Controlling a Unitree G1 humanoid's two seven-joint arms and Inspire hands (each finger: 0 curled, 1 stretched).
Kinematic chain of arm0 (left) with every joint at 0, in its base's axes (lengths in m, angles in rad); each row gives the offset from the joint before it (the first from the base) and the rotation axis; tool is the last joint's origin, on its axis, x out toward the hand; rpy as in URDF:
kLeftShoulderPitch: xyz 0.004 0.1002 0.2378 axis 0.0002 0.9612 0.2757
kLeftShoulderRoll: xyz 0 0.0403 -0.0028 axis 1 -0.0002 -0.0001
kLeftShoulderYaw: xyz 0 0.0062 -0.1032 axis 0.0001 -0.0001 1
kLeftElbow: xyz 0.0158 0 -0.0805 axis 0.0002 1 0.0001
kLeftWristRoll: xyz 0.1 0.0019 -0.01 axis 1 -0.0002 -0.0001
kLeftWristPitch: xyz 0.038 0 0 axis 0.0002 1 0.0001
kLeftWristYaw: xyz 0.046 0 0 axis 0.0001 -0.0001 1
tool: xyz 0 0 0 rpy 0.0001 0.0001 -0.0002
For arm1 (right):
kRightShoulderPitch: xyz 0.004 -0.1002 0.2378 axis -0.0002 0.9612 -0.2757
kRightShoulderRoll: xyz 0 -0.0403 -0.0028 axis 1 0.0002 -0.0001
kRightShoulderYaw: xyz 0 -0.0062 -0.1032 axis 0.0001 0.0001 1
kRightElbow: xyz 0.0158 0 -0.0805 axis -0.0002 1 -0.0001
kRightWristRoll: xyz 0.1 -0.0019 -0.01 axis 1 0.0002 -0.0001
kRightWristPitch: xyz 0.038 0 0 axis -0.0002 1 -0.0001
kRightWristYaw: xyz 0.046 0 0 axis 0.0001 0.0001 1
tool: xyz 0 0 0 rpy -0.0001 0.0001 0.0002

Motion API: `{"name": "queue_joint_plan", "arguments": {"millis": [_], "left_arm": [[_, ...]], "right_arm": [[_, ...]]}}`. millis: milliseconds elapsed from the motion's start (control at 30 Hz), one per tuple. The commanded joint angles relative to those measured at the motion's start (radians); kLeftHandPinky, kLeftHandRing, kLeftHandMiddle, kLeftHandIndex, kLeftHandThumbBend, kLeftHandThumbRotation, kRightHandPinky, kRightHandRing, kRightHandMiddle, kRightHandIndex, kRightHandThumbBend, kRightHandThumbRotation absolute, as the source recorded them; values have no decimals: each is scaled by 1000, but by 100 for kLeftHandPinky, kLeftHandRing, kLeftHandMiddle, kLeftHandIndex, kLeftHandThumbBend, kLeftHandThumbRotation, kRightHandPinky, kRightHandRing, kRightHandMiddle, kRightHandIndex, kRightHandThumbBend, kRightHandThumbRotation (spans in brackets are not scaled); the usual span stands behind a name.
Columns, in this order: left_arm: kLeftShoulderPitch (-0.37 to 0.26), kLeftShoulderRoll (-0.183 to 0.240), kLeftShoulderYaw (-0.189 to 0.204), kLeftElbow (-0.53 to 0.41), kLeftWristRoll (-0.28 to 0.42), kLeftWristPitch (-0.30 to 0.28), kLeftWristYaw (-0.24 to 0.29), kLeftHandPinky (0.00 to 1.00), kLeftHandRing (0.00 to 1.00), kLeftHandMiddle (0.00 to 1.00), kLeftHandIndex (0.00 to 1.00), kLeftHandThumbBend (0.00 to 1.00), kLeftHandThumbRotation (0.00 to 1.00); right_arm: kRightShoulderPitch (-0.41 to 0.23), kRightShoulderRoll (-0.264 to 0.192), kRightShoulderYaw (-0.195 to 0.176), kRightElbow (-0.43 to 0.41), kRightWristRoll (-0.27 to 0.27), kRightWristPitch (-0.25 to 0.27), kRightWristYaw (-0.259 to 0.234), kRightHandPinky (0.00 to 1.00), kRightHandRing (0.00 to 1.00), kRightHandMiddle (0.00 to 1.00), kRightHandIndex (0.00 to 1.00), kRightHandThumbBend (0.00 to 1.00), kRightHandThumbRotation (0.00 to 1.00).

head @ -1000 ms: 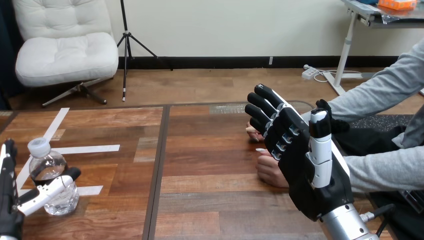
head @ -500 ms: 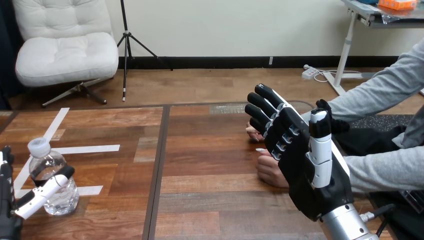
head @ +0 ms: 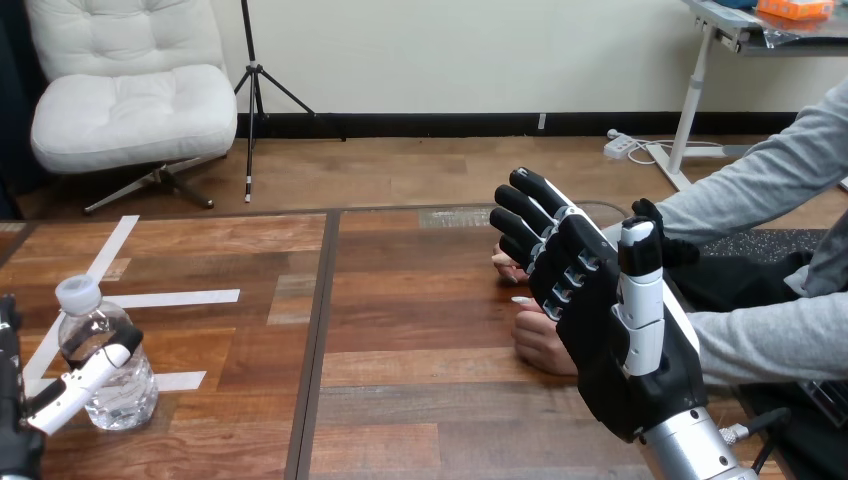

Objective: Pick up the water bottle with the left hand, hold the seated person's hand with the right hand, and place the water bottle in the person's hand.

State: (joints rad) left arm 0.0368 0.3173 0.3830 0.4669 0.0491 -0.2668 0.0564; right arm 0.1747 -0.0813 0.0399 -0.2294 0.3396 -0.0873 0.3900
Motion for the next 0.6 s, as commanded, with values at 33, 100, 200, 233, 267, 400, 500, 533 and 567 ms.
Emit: {"name": "queue_joint_plan", "arguments": {"millis": [33,100,200,233,267,400,500,533,567], "left_arm": [[-99,31,-16,25,17,2,46,98,100,100,100,100,41],[-106,32,-19,37,16,-2,54,97,100,100,100,100,40],[-120,36,-28,58,30,5,78,95,100,100,100,100,38],[-126,38,-32,67,35,6,84,95,100,100,100,100,38],[-130,40,-34,72,37,6,87,95,100,100,100,100,38],[-144,41,-39,89,40,5,92,96,100,100,100,100,38],[-157,43,-41,106,41,4,92,97,100,100,100,100,36],[-162,43,-43,111,44,2,95,97,100,100,100,100,36],[-166,44,-44,114,47,0,98,97,100,100,100,100,35]], "right_arm": [[-61,1,0,-32,11,-14,10,100,94,93,91,81,100],[-61,1,0,-30,11,-16,11,100,94,93,91,81,100],[-61,1,1,-31,11,-14,12,100,94,93,91,81,100],[-61,1,1,-31,12,-12,11,100,94,93,92,81,100],[-60,2,1,-31,13,-11,11,100,94,93,92,81,100],[-59,3,1,-32,13,-7,8,100,94,93,92,81,100],[-59,3,2,-32,12,-8,9,100,94,92,91,81,100],[-59,3,2,-32,11,-8,9,100,94,92,91,81,100],[-59,3,2,-31,11,-9,9,100,94,92,91,81,100]]}}
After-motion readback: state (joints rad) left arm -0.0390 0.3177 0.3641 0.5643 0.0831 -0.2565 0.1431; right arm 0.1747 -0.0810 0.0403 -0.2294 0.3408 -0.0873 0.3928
